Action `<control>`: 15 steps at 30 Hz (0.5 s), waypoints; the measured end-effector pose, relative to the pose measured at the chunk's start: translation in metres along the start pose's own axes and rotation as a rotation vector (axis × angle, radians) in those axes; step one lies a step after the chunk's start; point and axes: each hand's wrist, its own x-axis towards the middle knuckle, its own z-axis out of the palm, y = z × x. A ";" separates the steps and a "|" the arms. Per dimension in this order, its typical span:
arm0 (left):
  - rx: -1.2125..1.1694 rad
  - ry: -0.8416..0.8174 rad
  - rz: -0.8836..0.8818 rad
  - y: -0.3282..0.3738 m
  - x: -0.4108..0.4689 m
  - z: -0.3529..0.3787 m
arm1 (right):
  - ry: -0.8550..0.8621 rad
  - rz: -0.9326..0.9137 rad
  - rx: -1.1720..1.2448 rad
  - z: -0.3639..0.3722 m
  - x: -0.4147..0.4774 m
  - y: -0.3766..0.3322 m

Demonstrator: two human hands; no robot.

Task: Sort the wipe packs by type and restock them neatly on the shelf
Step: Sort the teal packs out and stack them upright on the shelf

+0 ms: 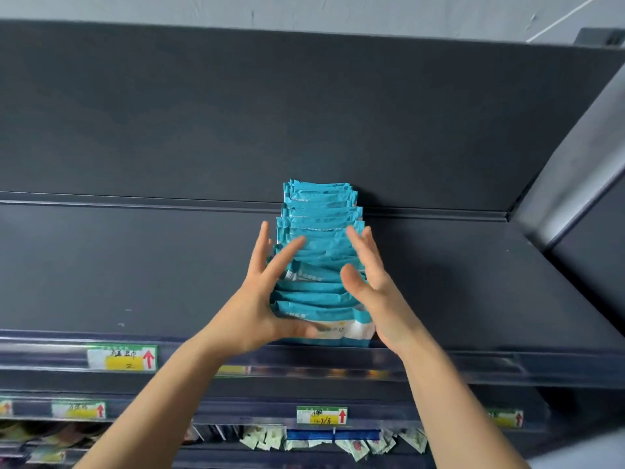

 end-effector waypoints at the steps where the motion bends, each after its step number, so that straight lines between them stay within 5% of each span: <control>1: 0.105 0.021 0.072 -0.002 -0.001 -0.002 | -0.016 0.004 -0.095 -0.001 0.000 -0.001; 8: 0.430 0.210 0.075 0.001 -0.012 -0.002 | -0.059 0.039 -0.377 -0.016 -0.011 -0.009; 11: 0.250 0.094 -0.067 0.001 -0.015 -0.004 | -0.167 0.124 -0.398 -0.025 -0.016 -0.001; 15: 0.039 -0.119 -0.261 -0.010 -0.008 0.000 | -0.106 0.143 -0.430 -0.028 -0.010 0.010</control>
